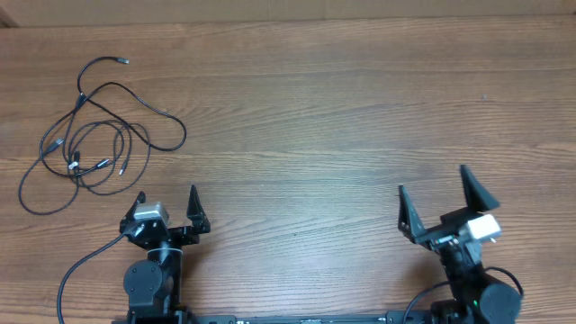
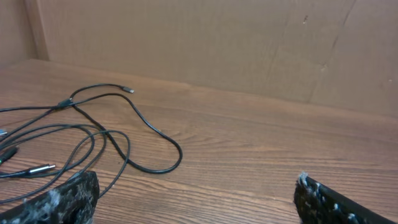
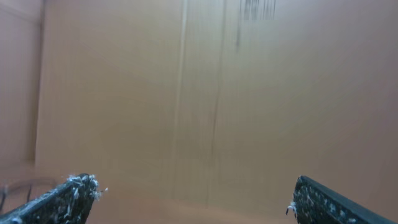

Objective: Untangle cables

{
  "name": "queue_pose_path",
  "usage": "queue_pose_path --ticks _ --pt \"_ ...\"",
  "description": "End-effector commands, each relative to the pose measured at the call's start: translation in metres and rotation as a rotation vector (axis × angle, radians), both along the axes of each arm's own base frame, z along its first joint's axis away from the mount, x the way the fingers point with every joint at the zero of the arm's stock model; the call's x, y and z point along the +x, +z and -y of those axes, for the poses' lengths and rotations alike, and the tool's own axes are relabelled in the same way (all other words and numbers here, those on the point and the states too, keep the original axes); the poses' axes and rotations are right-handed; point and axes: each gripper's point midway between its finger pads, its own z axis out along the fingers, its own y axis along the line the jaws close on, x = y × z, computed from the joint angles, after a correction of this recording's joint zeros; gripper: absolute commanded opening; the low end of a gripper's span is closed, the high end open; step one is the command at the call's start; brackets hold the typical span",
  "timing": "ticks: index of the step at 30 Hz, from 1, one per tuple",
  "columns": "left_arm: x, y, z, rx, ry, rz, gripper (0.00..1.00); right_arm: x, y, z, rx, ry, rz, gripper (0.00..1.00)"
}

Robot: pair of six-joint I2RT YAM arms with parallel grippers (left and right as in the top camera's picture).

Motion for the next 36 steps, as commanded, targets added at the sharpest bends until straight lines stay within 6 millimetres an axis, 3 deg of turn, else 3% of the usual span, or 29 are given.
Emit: queue_pose_path --ticks 1,4,9,36 --pt "0.000 0.001 -0.003 0.013 0.014 0.009 1.00 0.005 -0.014 0.002 -0.001 -0.015 -0.049 1.00" --pt "0.000 0.001 -0.003 0.013 0.014 0.009 1.00 0.010 -0.032 0.002 -0.010 -0.019 -0.122 1.00" --pt "0.000 0.001 -0.003 0.013 0.014 0.009 0.99 0.017 -0.094 0.002 -0.040 -0.026 -0.378 1.00" --pt "0.000 0.001 -0.003 0.013 0.014 0.009 1.00 0.017 -0.093 0.002 -0.041 -0.027 -0.374 1.00"
